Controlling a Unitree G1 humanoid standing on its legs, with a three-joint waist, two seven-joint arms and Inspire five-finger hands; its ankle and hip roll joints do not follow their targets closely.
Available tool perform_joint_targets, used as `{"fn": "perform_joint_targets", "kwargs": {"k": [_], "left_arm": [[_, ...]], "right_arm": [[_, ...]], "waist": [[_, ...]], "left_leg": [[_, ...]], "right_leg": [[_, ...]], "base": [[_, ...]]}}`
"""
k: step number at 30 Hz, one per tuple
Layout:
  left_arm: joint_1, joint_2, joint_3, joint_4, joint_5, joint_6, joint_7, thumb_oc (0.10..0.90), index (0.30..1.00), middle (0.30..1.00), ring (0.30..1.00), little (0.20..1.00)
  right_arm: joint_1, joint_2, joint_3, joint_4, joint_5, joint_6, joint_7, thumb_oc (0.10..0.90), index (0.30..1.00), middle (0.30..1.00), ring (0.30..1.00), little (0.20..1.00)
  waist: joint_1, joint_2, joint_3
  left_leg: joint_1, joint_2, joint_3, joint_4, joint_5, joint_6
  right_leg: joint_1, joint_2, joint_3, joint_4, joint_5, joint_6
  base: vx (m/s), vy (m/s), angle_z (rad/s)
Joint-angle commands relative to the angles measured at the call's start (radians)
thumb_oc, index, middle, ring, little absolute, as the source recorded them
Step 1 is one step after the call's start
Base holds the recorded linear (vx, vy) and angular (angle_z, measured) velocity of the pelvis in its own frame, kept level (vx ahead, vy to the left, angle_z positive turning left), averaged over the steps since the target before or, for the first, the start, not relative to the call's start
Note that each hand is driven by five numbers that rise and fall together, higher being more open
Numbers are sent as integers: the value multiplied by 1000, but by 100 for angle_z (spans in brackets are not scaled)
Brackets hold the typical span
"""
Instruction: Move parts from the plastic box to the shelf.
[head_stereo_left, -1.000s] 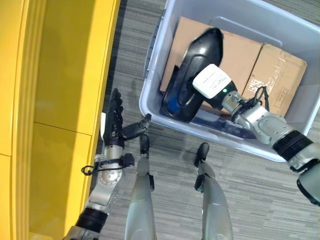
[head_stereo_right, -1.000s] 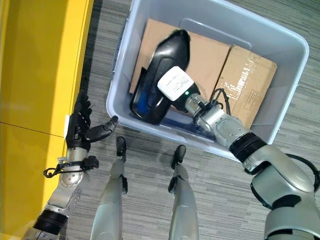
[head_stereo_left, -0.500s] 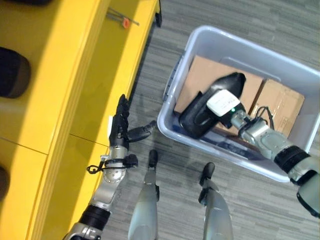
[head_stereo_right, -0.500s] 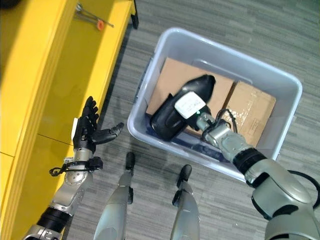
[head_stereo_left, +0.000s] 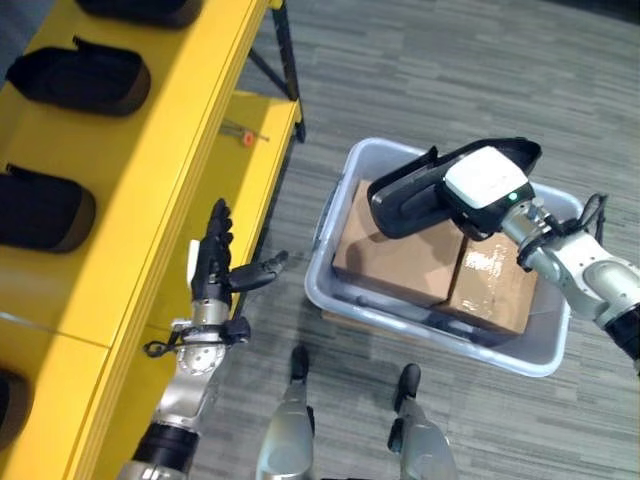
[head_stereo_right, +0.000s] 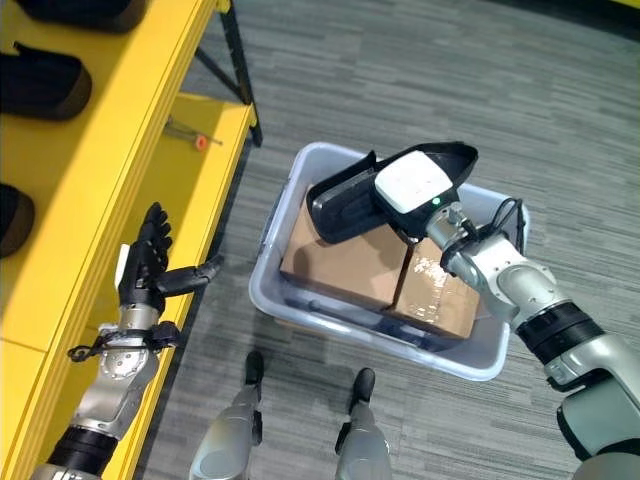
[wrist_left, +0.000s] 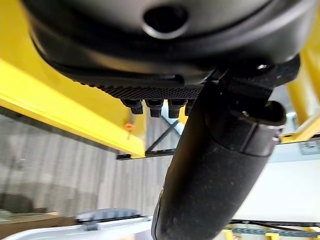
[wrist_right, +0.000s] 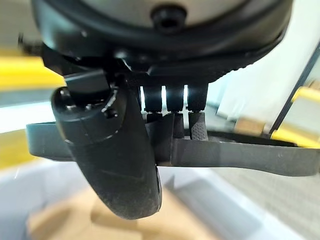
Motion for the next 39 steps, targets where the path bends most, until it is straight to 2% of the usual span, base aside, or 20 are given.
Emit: {"fn": "perform_joint_targets", "kwargs": {"k": [1, 8, 11, 12, 13, 16, 19, 21, 22, 24, 32, 39], "left_arm": [[-19, 42, -11, -65, 70, -72, -35, 900, 1000, 1000, 1000, 1000], [-39, 51, -36, -64, 126, -60, -47, 900, 1000, 1000, 1000, 1000], [-54, 73, -45, -62, 195, -56, -35, 900, 1000, 1000, 1000, 1000], [-68, 106, -44, -67, 319, -47, 1, 900, 1000, 1000, 1000, 1000], [-68, 105, -46, -66, 322, -47, 3, 900, 1000, 1000, 1000, 1000], [-101, 145, -64, -62, 491, -35, 50, 900, 1000, 1000, 1000, 1000], [-125, 172, -86, -65, 602, -35, 80, 900, 1000, 1000, 1000, 1000], [-146, 207, -104, -59, 725, -16, 124, 900, 1000, 1000, 1000, 1000], [-171, 241, -127, -67, 844, -8, 159, 900, 1000, 1000, 1000, 1000], [-194, 253, -157, -55, 942, 0, 192, 900, 1000, 1000, 1000, 1000], [-306, 274, -258, -19, 1133, 41, 255, 900, 1000, 1000, 1000, 1000], [-364, 247, -314, -8, 1174, 49, 261, 900, 1000, 1000, 1000, 1000]], "right_arm": [[-32, -19, -62, -63, 92, -16, -46, 400, 300, 300, 300, 300], [30, 18, -159, -133, 173, -38, -44, 400, 300, 300, 300, 300], [38, 36, -177, -144, 201, -48, -42, 400, 300, 300, 300, 300], [44, 49, -183, -148, 215, -57, -43, 400, 300, 300, 300, 300], [45, 49, -184, -148, 215, -57, -43, 400, 300, 300, 300, 300], [38, 71, -178, -145, 231, -73, -48, 400, 300, 300, 300, 300], [41, 79, -170, -151, 234, -86, -54, 400, 300, 300, 300, 300], [42, 85, -164, -159, 236, -96, -59, 400, 300, 300, 300, 300], [42, 83, -157, -169, 236, -106, -60, 400, 300, 300, 300, 300], [30, 86, -135, -188, 233, -120, -60, 400, 300, 300, 300, 300], [-9, 117, -83, -201, 244, -140, -74, 400, 300, 300, 300, 300], [-25, 159, -66, -203, 248, -143, -81, 400, 300, 300, 300, 300]], "waist": [[-9, -47, -230], [-34, -40, -295], [-41, -39, -319], [-46, -38, -331], [-45, -39, -331], [-50, -40, -342], [-56, -39, -348], [-61, -39, -351], [-66, -39, -355], [-73, -41, -358], [-94, -44, -358], [-103, -47, -356]], "left_leg": [[84, 67, -17, -10, -55, -38], [122, 68, -10, -10, -70, -29], [131, 70, -4, -10, -77, -26], [138, 73, 1, -10, -81, -26], [138, 73, 1, -10, -81, -26], [148, 76, 6, -10, -86, -27], [156, 79, 12, -10, -89, -29], [161, 81, 12, -10, -90, -30], [163, 83, 13, -10, -92, -31], [167, 85, 17, -10, -93, -33], [182, 92, 26, -10, -101, -35], [201, 92, 37, -10, -109, -33]], "right_leg": [[47, -87, 11, 48, 16, 65], [77, -85, 20, 54, 8, 65], [80, -82, 31, 51, 8, 66], [84, -79, 35, 49, 5, 65], [84, -79, 36, 49, 5, 65], [89, -75, 45, 49, 1, 65], [94, -74, 46, 48, -1, 65], [98, -73, 47, 48, -3, 65], [102, -71, 48, 48, -4, 65], [107, -69, 47, 45, -7, 66], [117, -60, 56, 39, -13, 63], [123, -58, 68, 37, -14, 61]], "base": [[102, 11, -8], [55, 12, -6], [37, 1, -4], [34, -2, -1], [34, -8, -2], [9, -3, -1], [22, -8, -5], [16, -5, -4], [17, -13, -5], [13, -12, -5], [0, -1, 0], [14, 3, -4]]}}
